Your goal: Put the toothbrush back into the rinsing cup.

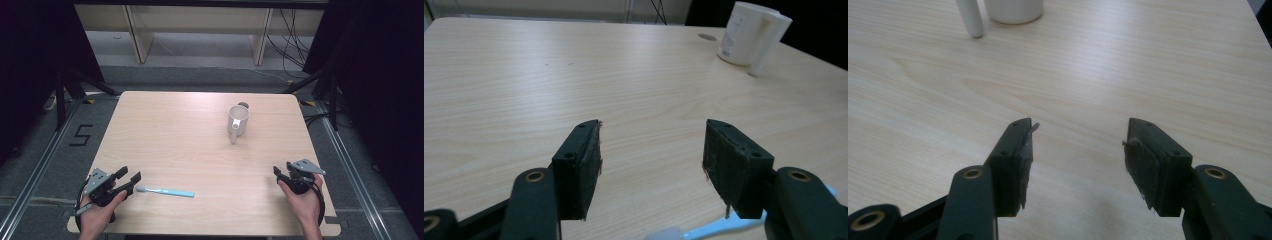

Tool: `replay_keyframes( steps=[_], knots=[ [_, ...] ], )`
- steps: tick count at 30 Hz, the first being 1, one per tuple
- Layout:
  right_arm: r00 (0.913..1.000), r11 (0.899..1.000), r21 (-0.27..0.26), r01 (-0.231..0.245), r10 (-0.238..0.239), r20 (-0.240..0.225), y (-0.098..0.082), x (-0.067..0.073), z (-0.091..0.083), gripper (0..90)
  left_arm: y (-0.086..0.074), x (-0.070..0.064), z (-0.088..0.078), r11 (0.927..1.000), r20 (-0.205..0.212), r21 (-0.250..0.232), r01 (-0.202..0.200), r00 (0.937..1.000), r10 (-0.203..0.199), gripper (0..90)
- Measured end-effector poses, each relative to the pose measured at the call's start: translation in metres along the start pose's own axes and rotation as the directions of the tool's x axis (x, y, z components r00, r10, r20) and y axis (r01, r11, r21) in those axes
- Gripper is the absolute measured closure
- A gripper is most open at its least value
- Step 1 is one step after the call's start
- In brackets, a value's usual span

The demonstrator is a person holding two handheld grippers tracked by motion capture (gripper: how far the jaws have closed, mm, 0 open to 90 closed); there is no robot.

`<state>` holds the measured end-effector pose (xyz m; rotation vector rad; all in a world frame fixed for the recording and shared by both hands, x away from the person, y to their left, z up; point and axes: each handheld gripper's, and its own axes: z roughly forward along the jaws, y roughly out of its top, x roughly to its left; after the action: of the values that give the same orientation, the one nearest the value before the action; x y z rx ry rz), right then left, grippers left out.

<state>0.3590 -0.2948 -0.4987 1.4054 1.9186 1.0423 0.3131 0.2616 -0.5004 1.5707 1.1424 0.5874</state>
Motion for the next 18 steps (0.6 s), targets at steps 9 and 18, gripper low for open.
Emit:
replay_keyframes(
  steps=[9,18],
  knots=[
    [0.9984,0.999,0.022,0.049,-0.048,-0.031,0.007,0.011,-0.001,44.8,0.029,-0.003,0.004,0.9414,0.194,0.175,-0.289,0.9474,0.254,41.6],
    [0.9926,0.992,0.051,0.12,-0.118,-0.026,0.007,0.011,0.0,45.8,0.052,-0.007,0.029,0.7223,0.462,0.316,-0.615,0.7649,0.449,51.8]
  ],
)
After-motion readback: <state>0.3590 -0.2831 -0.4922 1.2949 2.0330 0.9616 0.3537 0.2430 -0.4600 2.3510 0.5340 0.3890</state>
